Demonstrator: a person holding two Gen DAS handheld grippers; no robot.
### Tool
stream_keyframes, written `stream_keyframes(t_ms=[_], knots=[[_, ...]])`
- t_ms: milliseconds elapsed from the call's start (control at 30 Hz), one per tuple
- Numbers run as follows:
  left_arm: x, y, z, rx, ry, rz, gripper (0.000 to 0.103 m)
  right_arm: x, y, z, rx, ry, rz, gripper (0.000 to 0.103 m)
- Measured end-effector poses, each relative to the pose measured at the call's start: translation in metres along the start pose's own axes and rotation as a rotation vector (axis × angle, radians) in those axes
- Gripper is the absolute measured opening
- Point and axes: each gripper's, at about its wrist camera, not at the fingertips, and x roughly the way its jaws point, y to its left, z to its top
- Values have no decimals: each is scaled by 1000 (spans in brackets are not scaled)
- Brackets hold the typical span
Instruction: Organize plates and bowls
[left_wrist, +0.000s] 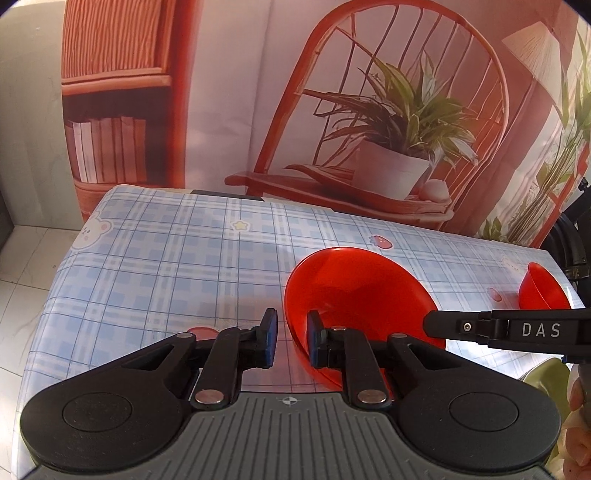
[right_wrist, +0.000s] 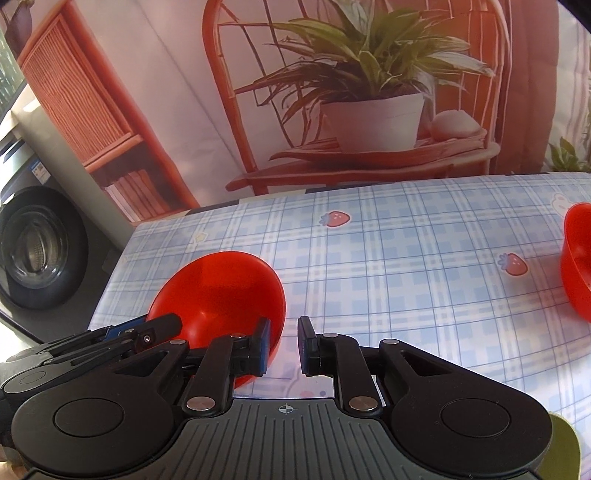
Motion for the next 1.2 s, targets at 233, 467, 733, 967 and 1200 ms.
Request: stream_keyframes(t_ms=[233,467,733,967,1200], knots=[[-7,-5,-4,-3,2,-7,12,-2,0,-7,21,11,31,11],[-37,-8,-14,-27,-13,-8,12,-32,-6,-25,103,-19,73,7],[-91,-29,-34,-27,-41,21,12,-83,-12,-57,163,-70,119,7],[-127,-64,-43,-33,-67,17,12,-139,-33,-69,154,-166,173,7],[-144,-128,-54,10,-62,-8,12,-189,-79,-90,135,-254,167,7]])
